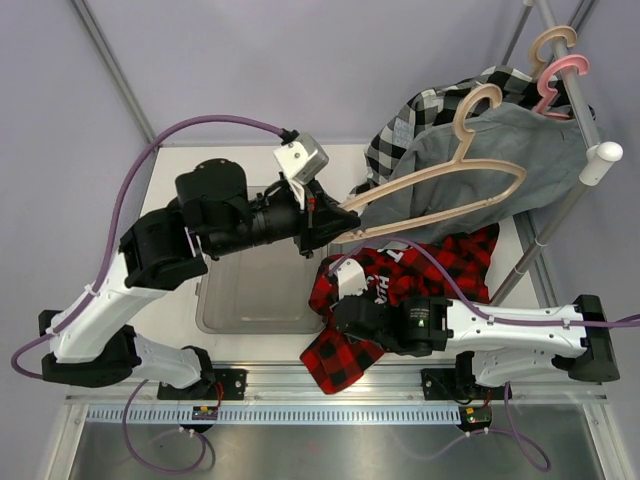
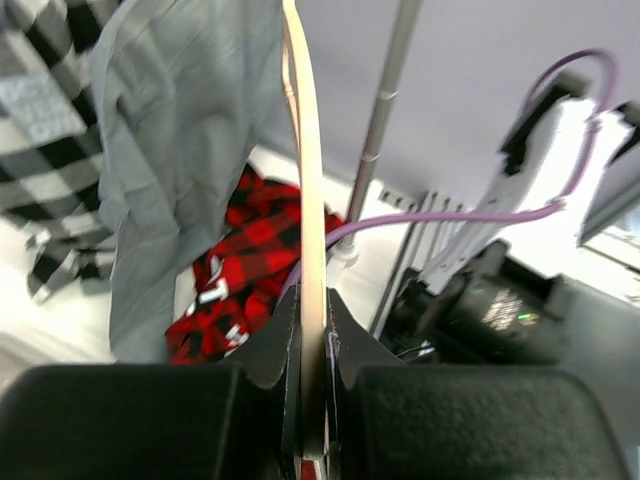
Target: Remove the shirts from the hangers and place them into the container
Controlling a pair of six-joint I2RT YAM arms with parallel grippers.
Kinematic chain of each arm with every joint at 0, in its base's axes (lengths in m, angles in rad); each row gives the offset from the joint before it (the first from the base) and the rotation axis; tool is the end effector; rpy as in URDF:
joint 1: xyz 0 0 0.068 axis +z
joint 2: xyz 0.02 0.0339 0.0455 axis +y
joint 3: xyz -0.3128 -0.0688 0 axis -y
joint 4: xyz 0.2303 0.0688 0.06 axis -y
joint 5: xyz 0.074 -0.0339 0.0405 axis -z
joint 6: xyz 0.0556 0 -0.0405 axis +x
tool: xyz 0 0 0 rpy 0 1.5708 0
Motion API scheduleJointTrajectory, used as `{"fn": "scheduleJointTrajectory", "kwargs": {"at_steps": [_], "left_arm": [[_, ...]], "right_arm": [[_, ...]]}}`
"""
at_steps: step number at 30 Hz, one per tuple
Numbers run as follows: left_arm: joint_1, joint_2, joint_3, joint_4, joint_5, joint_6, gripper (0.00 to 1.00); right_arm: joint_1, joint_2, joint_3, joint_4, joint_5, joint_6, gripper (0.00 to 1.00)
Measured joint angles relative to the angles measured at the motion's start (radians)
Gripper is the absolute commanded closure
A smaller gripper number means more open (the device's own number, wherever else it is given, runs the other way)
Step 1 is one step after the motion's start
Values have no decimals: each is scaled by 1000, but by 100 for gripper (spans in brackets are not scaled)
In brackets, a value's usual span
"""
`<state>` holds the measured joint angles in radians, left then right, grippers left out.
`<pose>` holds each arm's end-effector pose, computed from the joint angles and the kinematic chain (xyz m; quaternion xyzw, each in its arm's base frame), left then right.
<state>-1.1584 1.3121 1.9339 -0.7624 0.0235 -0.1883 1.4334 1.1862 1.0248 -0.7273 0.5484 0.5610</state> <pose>0.0872 -0.2026 0.5807 0.3588 0.6643 -0.4158 0.5070 0.0583 0.2101 0.3314 -0.3012 0.8605 0.1320 0.3891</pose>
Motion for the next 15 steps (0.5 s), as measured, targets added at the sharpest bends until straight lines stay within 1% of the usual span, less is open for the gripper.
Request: {"fn": "scheduleJointTrajectory", "kwargs": {"at_steps": [6,11,15], "left_arm": [[0,41,113,31,106,0,100],[4,194,255,57,185,-3,100],[17,317,317,61,232,-4,100]], "right_arm": [[0,33,-23,108,-31,28,100],[0,28,-43,133,-42,47,100],[0,-22,-69,135,-44,63,100]]}}
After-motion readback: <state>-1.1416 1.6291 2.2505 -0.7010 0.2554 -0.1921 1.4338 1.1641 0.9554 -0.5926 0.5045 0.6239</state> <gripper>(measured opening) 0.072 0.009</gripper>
